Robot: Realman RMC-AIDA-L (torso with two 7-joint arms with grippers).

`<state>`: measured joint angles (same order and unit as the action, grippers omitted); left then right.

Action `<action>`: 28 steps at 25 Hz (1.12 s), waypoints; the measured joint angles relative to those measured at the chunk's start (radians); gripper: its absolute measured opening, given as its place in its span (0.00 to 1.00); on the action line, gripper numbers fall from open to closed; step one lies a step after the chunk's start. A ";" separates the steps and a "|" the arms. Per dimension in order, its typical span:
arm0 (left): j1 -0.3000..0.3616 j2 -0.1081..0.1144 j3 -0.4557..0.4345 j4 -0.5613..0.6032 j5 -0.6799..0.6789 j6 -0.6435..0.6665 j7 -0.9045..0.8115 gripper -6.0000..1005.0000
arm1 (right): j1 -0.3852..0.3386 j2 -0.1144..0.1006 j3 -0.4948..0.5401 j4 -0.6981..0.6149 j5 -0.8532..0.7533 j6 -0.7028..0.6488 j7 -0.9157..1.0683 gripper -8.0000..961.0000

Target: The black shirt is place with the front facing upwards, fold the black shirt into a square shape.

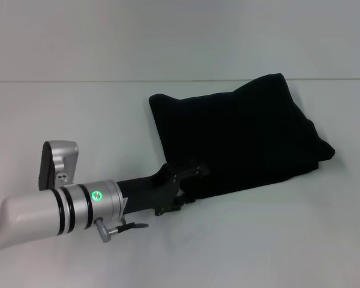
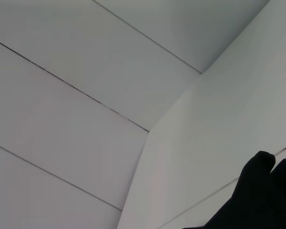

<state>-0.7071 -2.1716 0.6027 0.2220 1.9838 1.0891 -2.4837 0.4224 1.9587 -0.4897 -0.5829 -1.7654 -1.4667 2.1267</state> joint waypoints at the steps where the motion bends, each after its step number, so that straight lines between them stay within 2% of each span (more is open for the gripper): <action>1: -0.004 0.000 0.001 0.000 0.000 -0.002 0.001 0.85 | 0.000 -0.001 0.001 0.001 0.000 -0.001 0.000 0.92; 16: -0.002 0.004 0.004 0.008 0.009 -0.002 0.006 0.48 | -0.004 -0.001 0.023 0.012 -0.002 -0.013 -0.001 0.92; 28: 0.018 0.008 0.051 0.033 0.012 0.011 0.001 0.06 | -0.004 -0.003 0.023 0.012 -0.007 -0.007 -0.002 0.92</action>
<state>-0.6896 -2.1637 0.6540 0.2550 1.9957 1.1003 -2.4826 0.4188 1.9558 -0.4662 -0.5706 -1.7726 -1.4736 2.1245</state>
